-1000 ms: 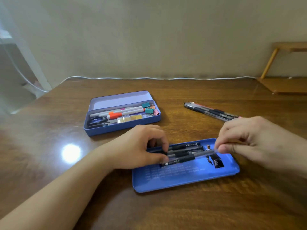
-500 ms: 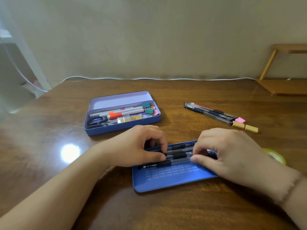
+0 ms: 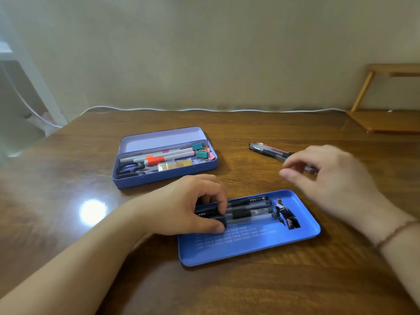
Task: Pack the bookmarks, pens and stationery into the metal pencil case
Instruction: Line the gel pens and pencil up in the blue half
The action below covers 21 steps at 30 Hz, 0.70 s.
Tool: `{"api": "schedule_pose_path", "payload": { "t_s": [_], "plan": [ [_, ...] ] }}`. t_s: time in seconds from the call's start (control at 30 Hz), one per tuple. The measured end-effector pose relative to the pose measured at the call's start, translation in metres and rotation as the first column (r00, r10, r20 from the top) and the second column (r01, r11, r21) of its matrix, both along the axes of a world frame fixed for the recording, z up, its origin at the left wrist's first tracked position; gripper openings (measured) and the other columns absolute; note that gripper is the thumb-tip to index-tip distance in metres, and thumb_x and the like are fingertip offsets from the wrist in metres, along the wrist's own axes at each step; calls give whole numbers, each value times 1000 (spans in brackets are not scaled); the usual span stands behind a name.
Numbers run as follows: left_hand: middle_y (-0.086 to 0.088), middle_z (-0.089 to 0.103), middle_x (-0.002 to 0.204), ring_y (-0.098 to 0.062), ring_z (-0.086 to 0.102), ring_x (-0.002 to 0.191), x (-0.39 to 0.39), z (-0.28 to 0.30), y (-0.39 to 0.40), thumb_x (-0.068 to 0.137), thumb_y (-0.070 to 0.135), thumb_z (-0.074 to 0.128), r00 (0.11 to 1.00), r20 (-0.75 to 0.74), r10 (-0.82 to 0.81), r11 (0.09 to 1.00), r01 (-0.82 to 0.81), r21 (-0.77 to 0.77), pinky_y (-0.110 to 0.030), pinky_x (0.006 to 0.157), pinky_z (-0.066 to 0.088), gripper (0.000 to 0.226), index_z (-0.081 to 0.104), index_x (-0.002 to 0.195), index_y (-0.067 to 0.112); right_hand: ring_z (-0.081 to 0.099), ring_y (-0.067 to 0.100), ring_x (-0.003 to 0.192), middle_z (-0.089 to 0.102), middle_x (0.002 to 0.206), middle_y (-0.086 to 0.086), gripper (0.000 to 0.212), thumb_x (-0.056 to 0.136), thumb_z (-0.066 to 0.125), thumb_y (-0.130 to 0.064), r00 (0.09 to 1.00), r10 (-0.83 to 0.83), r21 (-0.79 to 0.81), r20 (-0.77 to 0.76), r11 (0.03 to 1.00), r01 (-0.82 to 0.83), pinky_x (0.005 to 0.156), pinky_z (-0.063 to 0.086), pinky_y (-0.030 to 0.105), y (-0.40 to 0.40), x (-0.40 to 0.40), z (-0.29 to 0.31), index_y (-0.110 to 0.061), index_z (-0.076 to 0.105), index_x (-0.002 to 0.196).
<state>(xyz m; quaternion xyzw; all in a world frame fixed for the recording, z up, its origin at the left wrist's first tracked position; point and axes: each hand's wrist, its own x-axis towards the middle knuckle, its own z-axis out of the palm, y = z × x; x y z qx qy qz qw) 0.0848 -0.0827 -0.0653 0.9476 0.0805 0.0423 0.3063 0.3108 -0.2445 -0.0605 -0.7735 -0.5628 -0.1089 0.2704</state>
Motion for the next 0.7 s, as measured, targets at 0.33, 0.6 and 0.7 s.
{"api": "schedule_pose_path", "payload": {
  "t_s": [0.33, 0.6, 0.7],
  "plan": [
    [9, 59, 107, -16, 55, 87, 1, 0, -4, 81, 33, 79, 999, 28, -17, 1000, 16, 22, -30, 75, 51, 22, 60, 92, 32, 48, 19, 97, 64, 92, -10, 15, 83, 67, -45, 927, -360, -155, 109, 915, 373, 60, 35, 28, 12, 25, -9, -33, 71, 92],
    [15, 54, 106, -10, 57, 95, 1, 0, -10, 82, 35, 72, 999, 47, -8, 990, 1, 140, -32, 80, 52, 28, 50, 96, 44, 36, 13, 88, 64, 98, -7, 17, 90, 57, -42, 930, -317, -199, 185, 915, 351, 68, 33, 30, 13, 17, -10, -33, 68, 101],
    [16, 53, 111, -10, 55, 102, 1, 0, -12, 82, 33, 72, 998, 65, -19, 985, 8, 170, -32, 85, 52, 29, 52, 102, 40, 47, 16, 87, 67, 93, -2, 5, 88, 63, -34, 960, -279, -12, 28, 960, 279, 66, 39, 29, 11, 22, -3, -30, 66, 90]
  ]
}}
